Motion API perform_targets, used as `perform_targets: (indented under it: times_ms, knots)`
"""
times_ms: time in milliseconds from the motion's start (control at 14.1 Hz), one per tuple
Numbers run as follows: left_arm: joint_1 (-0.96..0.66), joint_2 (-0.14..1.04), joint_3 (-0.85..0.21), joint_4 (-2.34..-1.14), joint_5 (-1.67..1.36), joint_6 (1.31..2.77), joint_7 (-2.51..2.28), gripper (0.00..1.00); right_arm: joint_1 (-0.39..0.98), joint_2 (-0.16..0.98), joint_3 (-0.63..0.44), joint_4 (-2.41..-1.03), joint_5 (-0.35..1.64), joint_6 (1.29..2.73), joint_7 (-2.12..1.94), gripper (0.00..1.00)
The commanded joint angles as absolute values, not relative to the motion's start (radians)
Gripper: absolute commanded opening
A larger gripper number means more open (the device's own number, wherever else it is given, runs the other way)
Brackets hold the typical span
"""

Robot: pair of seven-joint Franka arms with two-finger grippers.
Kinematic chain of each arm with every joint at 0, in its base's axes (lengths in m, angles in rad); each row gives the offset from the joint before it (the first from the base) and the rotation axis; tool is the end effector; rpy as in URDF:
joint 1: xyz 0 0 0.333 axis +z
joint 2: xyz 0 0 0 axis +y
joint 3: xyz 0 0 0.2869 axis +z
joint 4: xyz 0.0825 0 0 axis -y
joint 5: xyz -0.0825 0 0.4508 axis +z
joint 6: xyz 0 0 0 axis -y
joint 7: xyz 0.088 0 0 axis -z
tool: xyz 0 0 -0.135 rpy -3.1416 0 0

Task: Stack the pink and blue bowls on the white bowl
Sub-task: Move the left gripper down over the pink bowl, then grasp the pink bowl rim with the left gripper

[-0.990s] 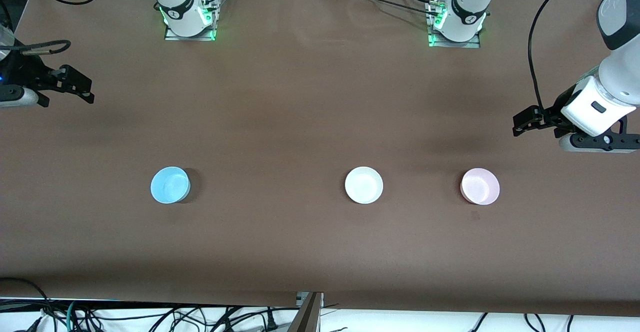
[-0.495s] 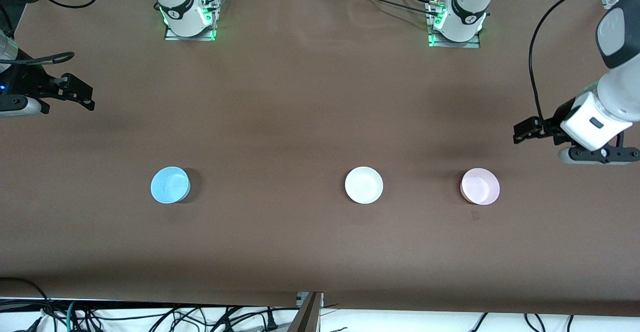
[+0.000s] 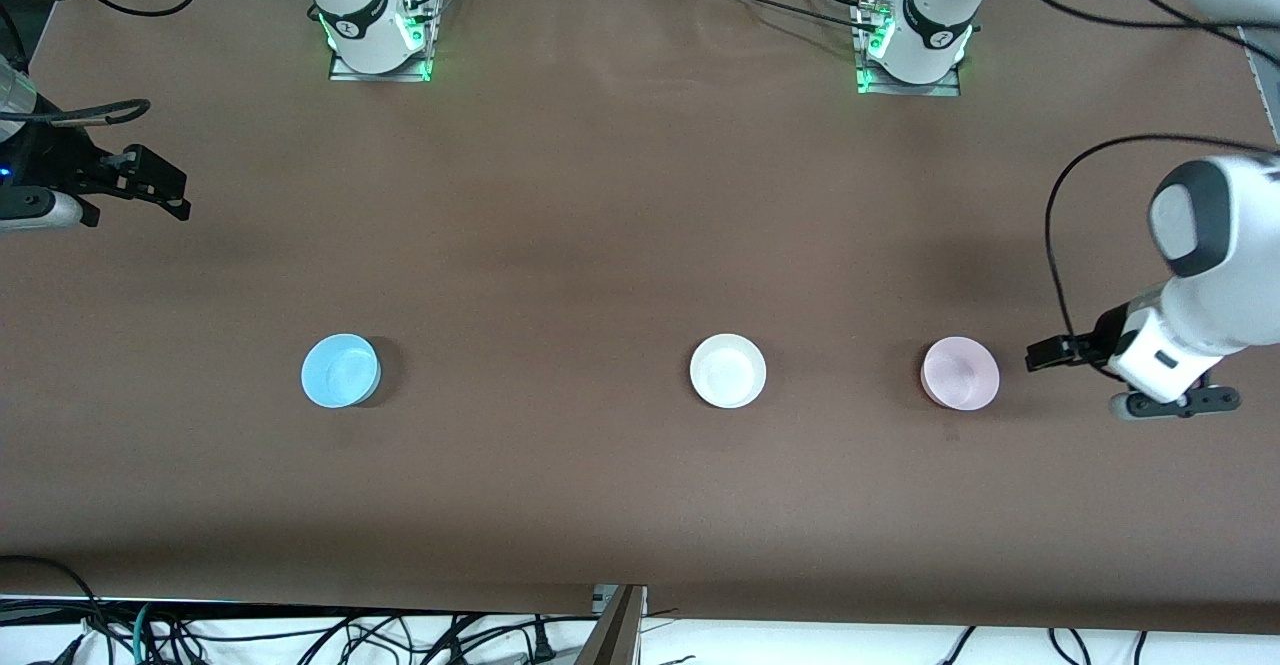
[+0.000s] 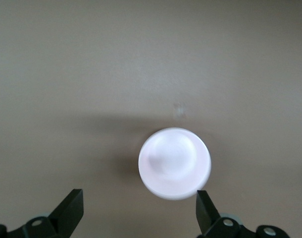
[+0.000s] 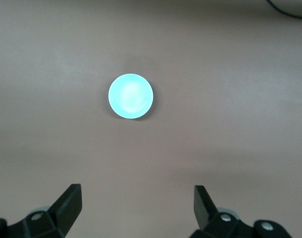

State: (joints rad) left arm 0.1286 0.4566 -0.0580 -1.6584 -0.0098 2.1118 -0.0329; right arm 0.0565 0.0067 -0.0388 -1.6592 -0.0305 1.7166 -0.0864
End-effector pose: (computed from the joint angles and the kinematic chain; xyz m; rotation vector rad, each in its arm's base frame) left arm 0.7147 0.0521 0.2566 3.1025 0.1777 -0.0029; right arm 0.6357 0.0076 0.5284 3.1039 0.1674 0.0771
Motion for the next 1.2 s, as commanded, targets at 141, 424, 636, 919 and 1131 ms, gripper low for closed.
perform_targets:
  times_ms: [141,424,636,919,1131]
  knots:
    - [0.14,0.495,-0.064,-1.887,-0.006,2.459,-0.011,1.0,0.058,0.009,-0.035,-1.646,-0.043,1.701,-0.08,1.0]
    - [0.14,0.52,-0.063,-1.927,0.023,2.491,0.014,1.0,0.06,0.012,-0.035,-1.646,-0.041,1.701,-0.08,1.0]
    - [0.149,0.52,-0.064,-1.933,0.04,2.493,0.032,1.0,0.06,0.012,-0.034,-1.647,-0.035,1.697,-0.078,1.0]
    - [0.149,0.526,-0.064,-1.933,0.04,2.506,0.025,0.86,0.06,0.024,-0.034,-1.651,-0.032,1.657,-0.074,1.0]
    - [0.146,0.545,-0.066,-1.93,0.028,2.537,0.012,0.6,0.066,0.052,-0.035,-1.64,-0.032,1.631,-0.078,1.0]
